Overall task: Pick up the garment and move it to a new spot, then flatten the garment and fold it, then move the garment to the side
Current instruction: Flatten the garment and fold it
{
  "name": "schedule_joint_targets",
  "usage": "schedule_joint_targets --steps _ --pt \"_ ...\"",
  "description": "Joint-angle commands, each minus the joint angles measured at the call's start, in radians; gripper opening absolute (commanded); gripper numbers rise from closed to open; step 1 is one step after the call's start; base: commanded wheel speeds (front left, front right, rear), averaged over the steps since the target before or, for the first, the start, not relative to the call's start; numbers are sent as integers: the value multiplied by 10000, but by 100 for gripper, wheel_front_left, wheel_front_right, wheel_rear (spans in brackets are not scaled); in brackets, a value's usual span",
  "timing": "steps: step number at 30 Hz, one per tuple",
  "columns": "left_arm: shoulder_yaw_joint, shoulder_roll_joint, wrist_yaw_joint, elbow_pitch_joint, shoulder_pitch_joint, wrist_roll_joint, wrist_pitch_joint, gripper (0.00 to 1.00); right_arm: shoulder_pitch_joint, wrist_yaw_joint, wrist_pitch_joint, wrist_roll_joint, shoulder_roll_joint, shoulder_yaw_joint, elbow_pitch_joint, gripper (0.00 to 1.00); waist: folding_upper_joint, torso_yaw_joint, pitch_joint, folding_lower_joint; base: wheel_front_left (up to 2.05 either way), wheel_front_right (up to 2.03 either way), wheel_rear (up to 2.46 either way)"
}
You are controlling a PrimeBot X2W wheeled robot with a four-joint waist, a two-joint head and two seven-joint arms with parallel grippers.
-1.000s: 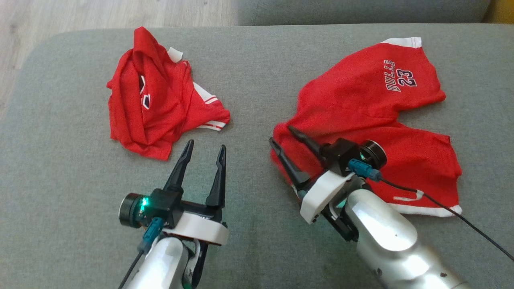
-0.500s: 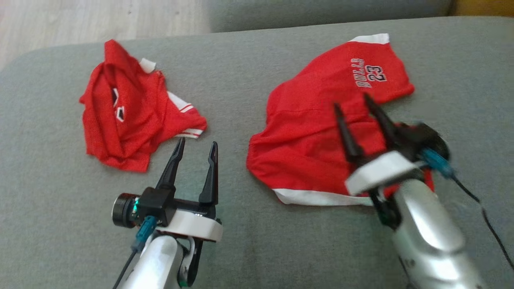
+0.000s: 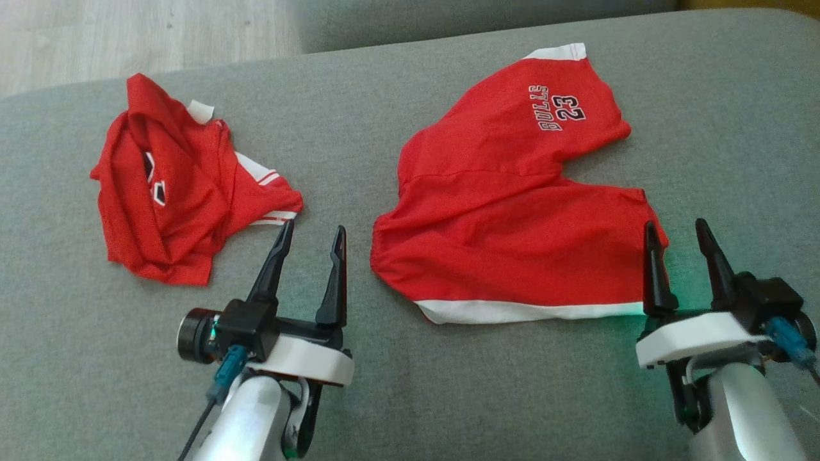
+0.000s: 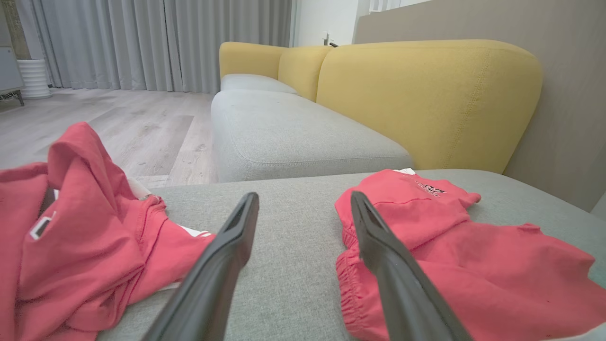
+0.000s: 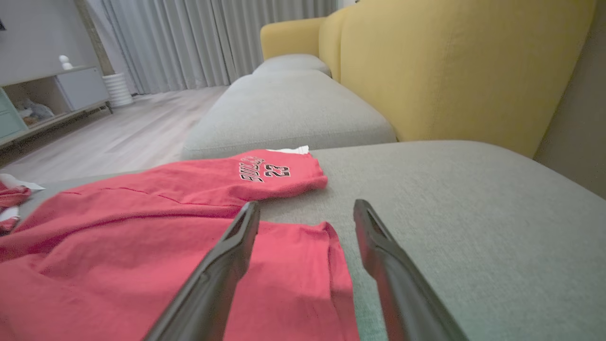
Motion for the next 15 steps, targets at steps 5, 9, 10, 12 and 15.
schedule_joint_targets --steps 5,9,10,12,15 --pt "303 8 -36 -269 -324 147 -95 100 -1074 -7 546 -217 -4 -295 720 100 0 48 258 0 0 0 0" --pt "221 8 -55 -234 -448 162 -95 100 -1833 -7 1115 -390 -4 -606 1784 100 0 183 472 0 0 0 0" --pt "203 8 -53 -229 -481 166 -95 100 -2019 -7 1219 -414 -4 -668 2035 100 0 218 527 0 0 0 0" --pt "176 8 -45 -222 -529 169 -95 100 -2353 -7 1510 -418 -4 -743 2590 100 0 283 630 0 0 0 0" --pt "166 8 -36 -214 -580 177 -95 100 -2779 -7 1836 -638 -3 -849 3355 100 0 360 753 0 0 0 0"
